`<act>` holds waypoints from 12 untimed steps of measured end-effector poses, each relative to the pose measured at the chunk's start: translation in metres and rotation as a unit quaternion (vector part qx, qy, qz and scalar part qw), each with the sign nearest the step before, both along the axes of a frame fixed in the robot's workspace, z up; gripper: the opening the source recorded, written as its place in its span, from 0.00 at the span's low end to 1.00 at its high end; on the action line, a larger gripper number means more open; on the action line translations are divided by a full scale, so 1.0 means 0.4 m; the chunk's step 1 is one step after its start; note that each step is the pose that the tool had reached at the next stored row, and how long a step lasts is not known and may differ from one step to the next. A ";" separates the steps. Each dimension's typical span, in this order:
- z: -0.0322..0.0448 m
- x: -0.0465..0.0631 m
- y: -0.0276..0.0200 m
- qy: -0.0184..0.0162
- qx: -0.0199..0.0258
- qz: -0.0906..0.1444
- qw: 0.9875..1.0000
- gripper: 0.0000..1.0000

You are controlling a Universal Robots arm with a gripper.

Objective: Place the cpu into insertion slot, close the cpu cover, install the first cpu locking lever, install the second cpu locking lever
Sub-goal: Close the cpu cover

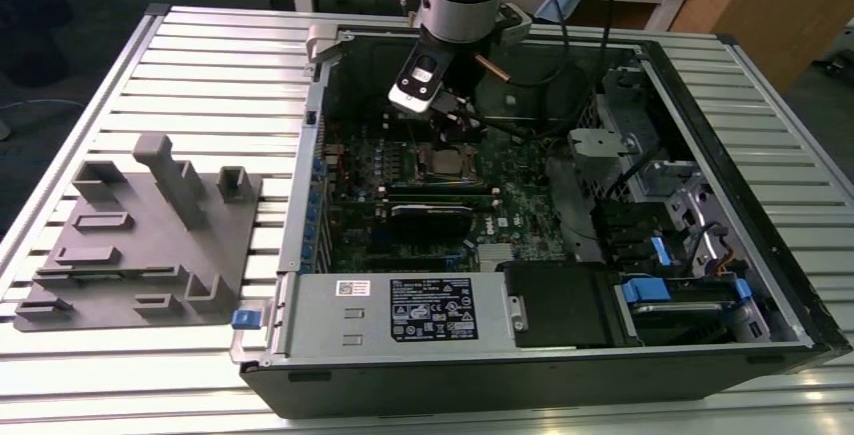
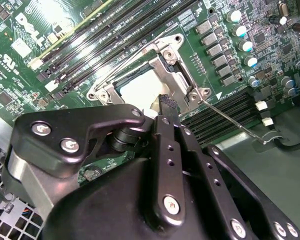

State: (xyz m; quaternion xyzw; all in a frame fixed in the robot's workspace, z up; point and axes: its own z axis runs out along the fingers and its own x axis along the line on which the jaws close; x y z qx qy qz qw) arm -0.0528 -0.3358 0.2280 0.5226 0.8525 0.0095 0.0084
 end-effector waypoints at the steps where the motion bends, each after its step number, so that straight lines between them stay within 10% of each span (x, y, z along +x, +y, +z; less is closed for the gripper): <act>1: 0.000 0.000 0.000 0.000 0.000 0.000 1.000 0.11; 12: 0.000 0.000 0.000 0.000 0.000 0.038 0.999 0.11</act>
